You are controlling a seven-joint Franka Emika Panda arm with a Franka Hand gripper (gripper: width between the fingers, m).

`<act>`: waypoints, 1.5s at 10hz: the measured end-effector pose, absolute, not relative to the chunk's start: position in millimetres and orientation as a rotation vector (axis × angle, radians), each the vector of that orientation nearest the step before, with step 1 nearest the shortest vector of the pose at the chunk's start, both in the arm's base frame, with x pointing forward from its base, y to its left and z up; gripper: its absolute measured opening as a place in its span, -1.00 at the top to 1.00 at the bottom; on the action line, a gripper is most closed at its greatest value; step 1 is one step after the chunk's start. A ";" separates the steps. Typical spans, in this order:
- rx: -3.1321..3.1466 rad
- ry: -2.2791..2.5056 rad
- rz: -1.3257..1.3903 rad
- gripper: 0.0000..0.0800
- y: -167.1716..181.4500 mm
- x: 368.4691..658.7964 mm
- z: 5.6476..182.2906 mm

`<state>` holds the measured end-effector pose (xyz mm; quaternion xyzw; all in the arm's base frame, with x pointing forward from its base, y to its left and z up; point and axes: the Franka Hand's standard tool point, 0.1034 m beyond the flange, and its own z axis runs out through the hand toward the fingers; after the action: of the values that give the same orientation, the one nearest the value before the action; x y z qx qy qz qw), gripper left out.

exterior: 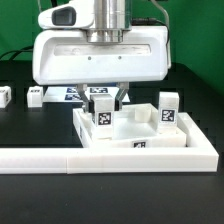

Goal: Assemble square table

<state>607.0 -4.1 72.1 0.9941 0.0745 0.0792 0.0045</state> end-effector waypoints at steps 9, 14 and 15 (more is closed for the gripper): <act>2.994 -1.146 0.227 0.27 0.6 605.7 69.9; 2.730 -1.736 0.175 0.27 5.7 604.8 69.2; 2.677 -1.834 0.168 0.27 6.1 604.9 69.3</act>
Offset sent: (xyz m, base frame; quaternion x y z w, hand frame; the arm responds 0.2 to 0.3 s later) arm -0.0019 -0.0050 -0.0001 -0.0172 -0.0018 0.2547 0.9669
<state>604.9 6.1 69.3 0.8227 -0.5636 0.0517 -0.0539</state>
